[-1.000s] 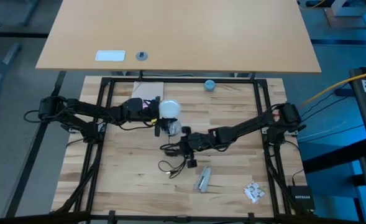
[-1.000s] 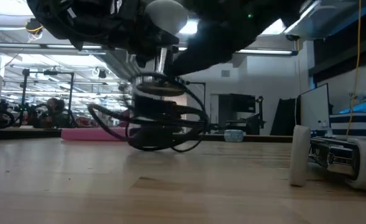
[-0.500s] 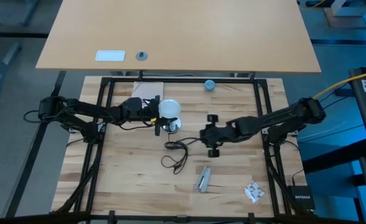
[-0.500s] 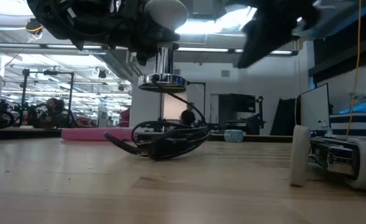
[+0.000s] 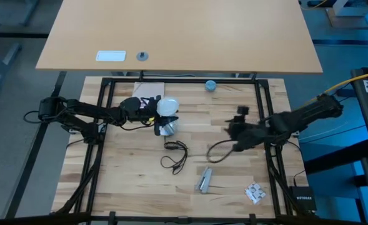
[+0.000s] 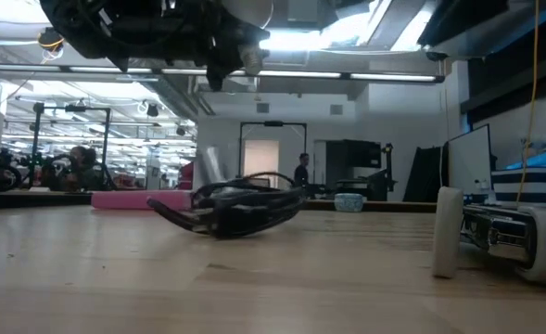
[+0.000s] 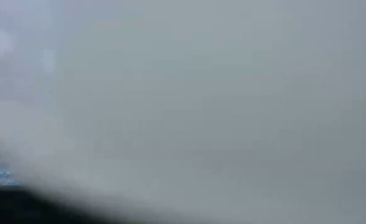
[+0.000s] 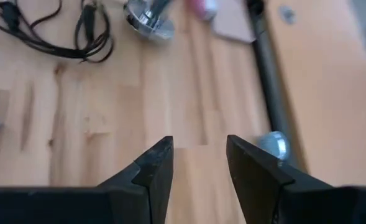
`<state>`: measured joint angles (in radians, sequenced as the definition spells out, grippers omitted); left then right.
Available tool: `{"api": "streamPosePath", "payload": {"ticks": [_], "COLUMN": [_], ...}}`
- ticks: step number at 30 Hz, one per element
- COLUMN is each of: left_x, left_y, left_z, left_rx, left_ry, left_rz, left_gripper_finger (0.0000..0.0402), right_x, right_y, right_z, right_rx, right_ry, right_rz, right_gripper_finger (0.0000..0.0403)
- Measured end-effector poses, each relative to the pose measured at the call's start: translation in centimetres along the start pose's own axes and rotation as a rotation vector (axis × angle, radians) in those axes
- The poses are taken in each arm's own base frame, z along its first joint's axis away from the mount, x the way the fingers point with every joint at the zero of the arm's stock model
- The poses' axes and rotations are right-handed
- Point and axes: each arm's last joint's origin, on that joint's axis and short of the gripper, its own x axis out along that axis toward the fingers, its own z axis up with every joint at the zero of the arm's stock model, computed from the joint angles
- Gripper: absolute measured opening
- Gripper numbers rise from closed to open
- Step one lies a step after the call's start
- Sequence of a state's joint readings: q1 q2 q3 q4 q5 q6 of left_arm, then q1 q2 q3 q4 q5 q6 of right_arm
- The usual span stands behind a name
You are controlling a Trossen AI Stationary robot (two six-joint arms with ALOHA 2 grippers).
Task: Screw lightbulb
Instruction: Remove the lightbulb from the lamp
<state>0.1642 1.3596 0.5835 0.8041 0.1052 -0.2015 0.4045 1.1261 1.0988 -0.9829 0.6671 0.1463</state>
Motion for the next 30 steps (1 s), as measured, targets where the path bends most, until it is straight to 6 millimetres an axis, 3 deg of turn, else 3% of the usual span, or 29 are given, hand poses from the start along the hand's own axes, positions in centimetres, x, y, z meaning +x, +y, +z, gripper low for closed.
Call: {"api": "streamPosePath", "payload": {"ticks": [5,11,20,30], "left_x": [0.0,0.0,0.2,1.9], "left_y": [0.0,-0.1,-0.2,1.1], "left_z": [0.1,0.3,-0.3,-4.9], "left_rx": [-0.010,-0.038,0.053,-0.076], "left_ry": [-0.010,-0.028,0.004,0.161], "left_rz": [-0.003,-0.008,-0.021,0.080], "left_gripper_finger": [0.0153,0.0153,0.0153,0.0153], "right_x": [-2.8,-3.3,0.3,4.1], "right_y": [-2.3,-2.8,-0.4,2.4], "right_z": [-1.4,-2.0,-3.7,-4.8], "right_rx": [0.048,0.030,-0.044,0.054], "right_ry": [-0.080,-0.084,-0.014,-0.120], "right_rz": [-0.047,-0.065,-0.141,-0.143], "right_gripper_finger": [0.0154,0.0154,0.0154,0.0154]}}
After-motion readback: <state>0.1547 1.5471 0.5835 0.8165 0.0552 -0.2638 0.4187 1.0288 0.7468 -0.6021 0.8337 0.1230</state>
